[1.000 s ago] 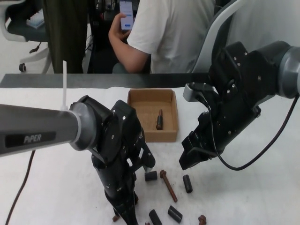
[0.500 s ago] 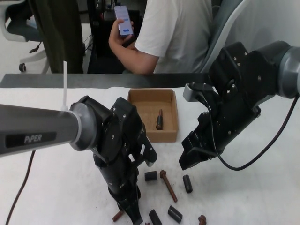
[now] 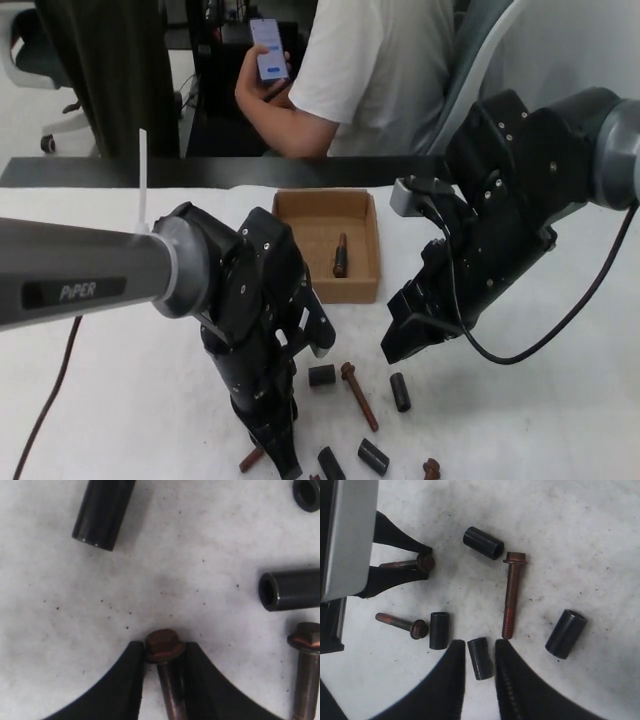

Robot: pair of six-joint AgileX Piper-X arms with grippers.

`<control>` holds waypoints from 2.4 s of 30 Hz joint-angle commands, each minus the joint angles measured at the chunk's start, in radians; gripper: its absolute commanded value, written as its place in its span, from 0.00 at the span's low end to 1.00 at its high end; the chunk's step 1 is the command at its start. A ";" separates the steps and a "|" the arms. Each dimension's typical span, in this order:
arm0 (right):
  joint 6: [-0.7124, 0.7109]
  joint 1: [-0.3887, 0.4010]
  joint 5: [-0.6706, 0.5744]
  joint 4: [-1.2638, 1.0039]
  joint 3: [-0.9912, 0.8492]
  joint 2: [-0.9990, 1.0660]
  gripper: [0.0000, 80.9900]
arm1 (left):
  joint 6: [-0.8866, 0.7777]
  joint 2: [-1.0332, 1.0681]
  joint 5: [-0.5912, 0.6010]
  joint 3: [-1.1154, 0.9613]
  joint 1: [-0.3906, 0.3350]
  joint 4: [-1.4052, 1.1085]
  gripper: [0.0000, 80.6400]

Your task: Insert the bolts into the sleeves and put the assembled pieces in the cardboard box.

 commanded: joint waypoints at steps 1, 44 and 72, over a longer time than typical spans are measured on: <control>0.000 -0.003 -0.014 0.004 0.001 -0.012 0.25 | 0.007 0.028 -0.004 0.010 0.000 0.035 0.00; -0.053 -0.039 0.066 -0.004 0.072 0.083 0.25 | -0.117 -0.140 0.043 -0.342 0.239 0.196 0.00; -0.030 -0.033 0.134 -0.086 0.072 0.099 0.36 | -0.120 -0.142 0.048 -0.342 0.254 0.233 0.00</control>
